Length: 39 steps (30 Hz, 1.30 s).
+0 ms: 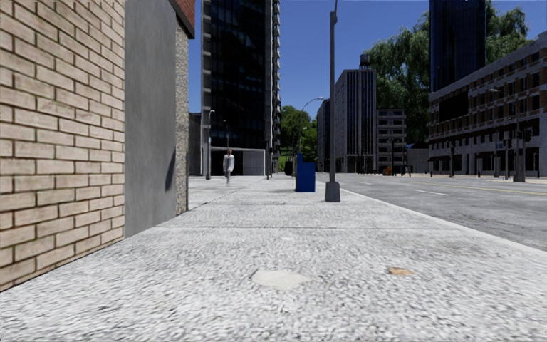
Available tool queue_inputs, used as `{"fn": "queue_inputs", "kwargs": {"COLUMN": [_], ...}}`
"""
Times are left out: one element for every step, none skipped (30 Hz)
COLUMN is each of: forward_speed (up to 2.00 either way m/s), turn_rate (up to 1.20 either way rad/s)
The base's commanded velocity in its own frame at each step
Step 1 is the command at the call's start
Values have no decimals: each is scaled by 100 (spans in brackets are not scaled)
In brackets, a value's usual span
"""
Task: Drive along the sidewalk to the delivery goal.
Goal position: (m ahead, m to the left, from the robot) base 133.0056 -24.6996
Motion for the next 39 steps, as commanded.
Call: {"fn": "queue_inputs", "kwargs": {"forward_speed": [200, 200, 200, 200, 200, 200, 200, 200, 200, 200, 200, 200, 200, 200, 200, 200, 200, 200, 200, 200, 200, 200, 200, 200, 200, 200, 200, 200, 200, 200, 200, 200, 200, 200, 200, 200, 200, 200, 200], "turn_rate": [0, 0, 0, 0, 0, 0, 0, 0, 0, 0, 0, 0, 0, 0, 0, 0, 0, 0, 0, 0, 0, 0, 0, 0, 0, 0, 0, 0, 0, 0, 0, 0, 0, 0, 0, 0, 0, 0, 0]}}
